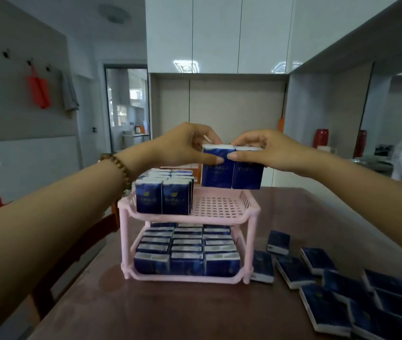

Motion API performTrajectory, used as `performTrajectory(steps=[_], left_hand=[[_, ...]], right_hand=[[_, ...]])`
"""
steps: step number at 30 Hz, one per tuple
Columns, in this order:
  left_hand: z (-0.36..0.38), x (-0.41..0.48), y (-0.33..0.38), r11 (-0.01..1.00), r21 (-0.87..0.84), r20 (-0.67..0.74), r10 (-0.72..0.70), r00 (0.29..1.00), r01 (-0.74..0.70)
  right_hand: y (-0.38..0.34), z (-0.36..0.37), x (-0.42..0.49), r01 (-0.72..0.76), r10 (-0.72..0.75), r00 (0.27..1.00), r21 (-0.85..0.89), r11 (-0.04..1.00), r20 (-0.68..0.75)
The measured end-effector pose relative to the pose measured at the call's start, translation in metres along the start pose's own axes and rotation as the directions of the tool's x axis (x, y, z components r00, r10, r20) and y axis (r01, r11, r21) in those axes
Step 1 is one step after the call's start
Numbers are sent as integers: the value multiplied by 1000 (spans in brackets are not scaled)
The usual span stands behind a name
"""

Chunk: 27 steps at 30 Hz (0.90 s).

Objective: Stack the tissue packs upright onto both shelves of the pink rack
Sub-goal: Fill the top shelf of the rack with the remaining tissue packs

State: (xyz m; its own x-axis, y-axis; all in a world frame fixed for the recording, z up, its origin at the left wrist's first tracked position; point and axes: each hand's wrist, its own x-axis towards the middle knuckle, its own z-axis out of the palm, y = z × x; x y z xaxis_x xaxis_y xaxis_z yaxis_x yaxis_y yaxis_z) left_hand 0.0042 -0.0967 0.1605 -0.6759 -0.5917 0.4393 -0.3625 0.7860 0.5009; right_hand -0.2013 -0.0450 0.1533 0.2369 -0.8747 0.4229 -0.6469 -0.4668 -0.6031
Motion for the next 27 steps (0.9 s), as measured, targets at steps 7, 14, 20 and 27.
performTrajectory(steps=[7,14,20,27], left_hand=[[-6,57,-61,992,63,145,-115,983,107],[3,79,-98,986,51,186,-166,968,159],[8,80,-115,976,86,230,-215,949,200],[14,79,-125,971,87,254,-239,937,224]], right_hand=[[56,12,61,-46,47,999,-25,999,19],[95,30,91,-31,31,999,-9,999,13],[105,45,97,-47,46,997,13,999,67],[114,58,99,-37,35,996,23,999,82]])
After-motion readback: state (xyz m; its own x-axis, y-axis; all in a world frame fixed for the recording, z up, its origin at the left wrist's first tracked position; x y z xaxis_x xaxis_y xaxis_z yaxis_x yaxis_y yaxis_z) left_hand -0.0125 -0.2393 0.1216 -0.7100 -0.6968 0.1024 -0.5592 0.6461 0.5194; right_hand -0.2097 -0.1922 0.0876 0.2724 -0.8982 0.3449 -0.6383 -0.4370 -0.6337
